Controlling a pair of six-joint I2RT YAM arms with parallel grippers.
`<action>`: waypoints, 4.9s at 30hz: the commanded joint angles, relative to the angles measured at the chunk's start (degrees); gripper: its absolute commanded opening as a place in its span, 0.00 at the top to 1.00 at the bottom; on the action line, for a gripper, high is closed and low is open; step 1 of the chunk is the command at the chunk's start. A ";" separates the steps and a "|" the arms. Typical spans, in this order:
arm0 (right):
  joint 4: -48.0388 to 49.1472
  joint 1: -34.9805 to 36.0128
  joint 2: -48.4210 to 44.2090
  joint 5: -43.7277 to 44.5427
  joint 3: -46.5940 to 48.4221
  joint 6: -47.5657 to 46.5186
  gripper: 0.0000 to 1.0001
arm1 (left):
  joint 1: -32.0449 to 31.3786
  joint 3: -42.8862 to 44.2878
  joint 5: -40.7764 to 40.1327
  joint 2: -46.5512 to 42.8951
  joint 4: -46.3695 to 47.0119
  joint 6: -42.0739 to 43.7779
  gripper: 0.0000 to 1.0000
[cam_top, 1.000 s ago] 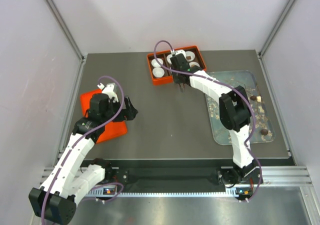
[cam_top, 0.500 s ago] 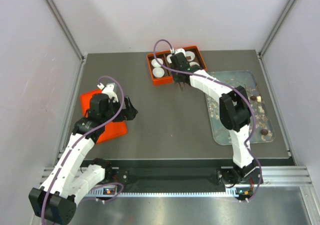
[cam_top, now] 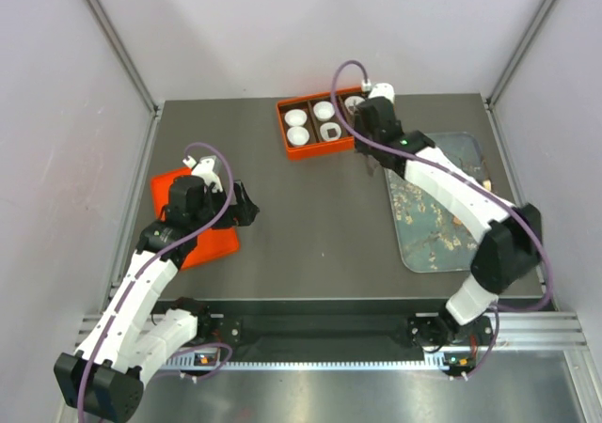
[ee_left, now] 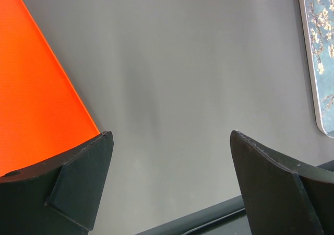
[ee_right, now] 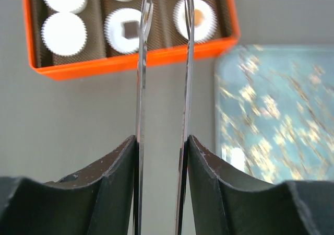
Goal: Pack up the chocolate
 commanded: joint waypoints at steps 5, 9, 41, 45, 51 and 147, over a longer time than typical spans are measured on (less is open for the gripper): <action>-8.29 -7.71 -16.88 1.90 -15.47 10.81 0.58 | -0.10 -0.17 0.54 -1.03 1.54 0.51 0.02; -12.51 -15.79 -23.31 -0.39 -21.80 11.96 0.58 | -0.10 -0.26 0.80 -1.21 1.63 0.51 0.02; -18.50 -40.25 -33.96 -7.69 -36.05 20.04 0.55 | -0.10 -0.17 1.42 -1.29 1.72 0.60 0.02; -17.88 -40.16 -33.17 -7.42 -36.14 20.22 0.54 | -0.10 -0.17 1.50 -1.21 1.89 0.60 0.02; -15.60 -40.16 -31.94 -8.21 -36.93 20.83 0.54 | -0.10 -0.17 1.42 -1.12 1.80 0.60 0.02; -7.52 -3.77 23.61 -15.07 32.33 2.47 0.69 | -0.01 -0.17 0.89 -0.50 1.63 0.51 0.02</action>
